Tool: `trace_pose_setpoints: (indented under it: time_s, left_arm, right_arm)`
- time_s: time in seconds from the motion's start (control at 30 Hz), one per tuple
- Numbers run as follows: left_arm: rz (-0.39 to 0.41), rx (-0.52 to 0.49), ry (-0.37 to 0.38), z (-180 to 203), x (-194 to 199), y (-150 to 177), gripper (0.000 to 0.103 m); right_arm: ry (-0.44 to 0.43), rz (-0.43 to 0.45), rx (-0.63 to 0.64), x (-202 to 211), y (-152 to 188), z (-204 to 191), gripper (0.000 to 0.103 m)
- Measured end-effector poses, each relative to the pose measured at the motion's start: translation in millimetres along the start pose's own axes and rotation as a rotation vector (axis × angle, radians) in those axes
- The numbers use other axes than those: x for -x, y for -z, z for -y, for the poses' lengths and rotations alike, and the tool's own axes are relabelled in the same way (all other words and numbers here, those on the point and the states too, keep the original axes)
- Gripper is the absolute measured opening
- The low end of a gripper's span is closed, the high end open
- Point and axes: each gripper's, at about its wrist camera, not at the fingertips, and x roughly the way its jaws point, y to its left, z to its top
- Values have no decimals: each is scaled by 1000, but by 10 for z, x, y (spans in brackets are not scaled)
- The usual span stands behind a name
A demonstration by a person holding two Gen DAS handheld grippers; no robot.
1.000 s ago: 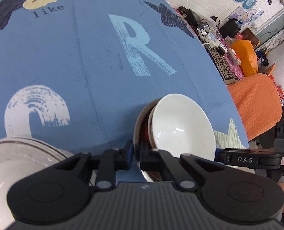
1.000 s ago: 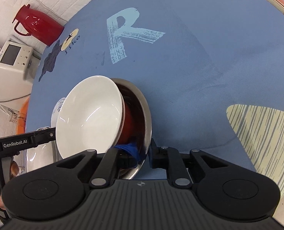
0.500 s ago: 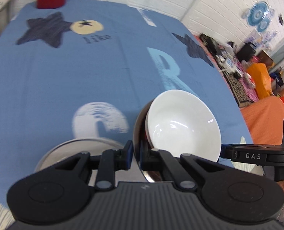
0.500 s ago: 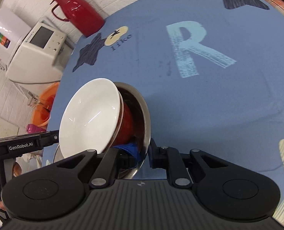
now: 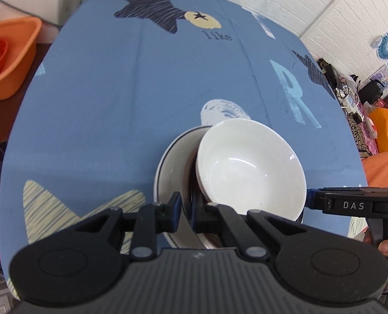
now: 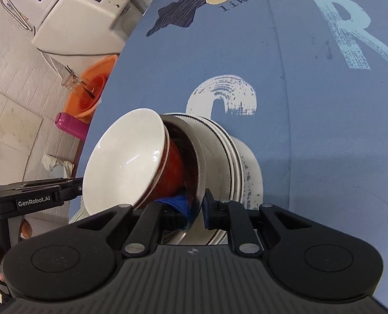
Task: Organize plates and bowls
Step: 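Lift the nested bowls with both grippers and carry them over the plate stack, then lower the nested bowls onto the plate stack and open both grippers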
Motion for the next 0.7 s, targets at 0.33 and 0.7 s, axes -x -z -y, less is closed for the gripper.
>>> trace_pose_setpoints:
  time_s: [0.33,0.7]
  left_arm:
    - [40,-33,22,-1,-9,-4,0]
    - [94,-41,-30,-1,56,18,21]
  right_arm:
    - [0,-5,-18,-54,43,44,0]
    - [47,-8,47,62,-25,-25,2]
